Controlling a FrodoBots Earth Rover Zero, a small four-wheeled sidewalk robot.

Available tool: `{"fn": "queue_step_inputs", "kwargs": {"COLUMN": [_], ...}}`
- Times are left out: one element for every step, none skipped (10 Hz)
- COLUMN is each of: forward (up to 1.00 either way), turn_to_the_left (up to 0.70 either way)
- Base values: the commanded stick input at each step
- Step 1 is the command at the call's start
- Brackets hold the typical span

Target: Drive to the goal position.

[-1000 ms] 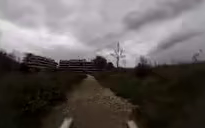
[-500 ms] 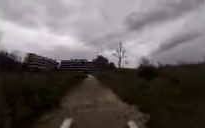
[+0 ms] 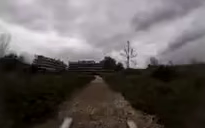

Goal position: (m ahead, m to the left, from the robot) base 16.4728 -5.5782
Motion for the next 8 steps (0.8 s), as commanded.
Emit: {"fn": "queue_step_inputs", "kwargs": {"forward": [0.70, 0.70, 0.70, 0.70, 0.70, 0.70, 0.70, 0.70], "turn_to_the_left": [0.00, 0.00, 0.00, 0.00, 0.00, 0.00, 0.00, 0.00]}}
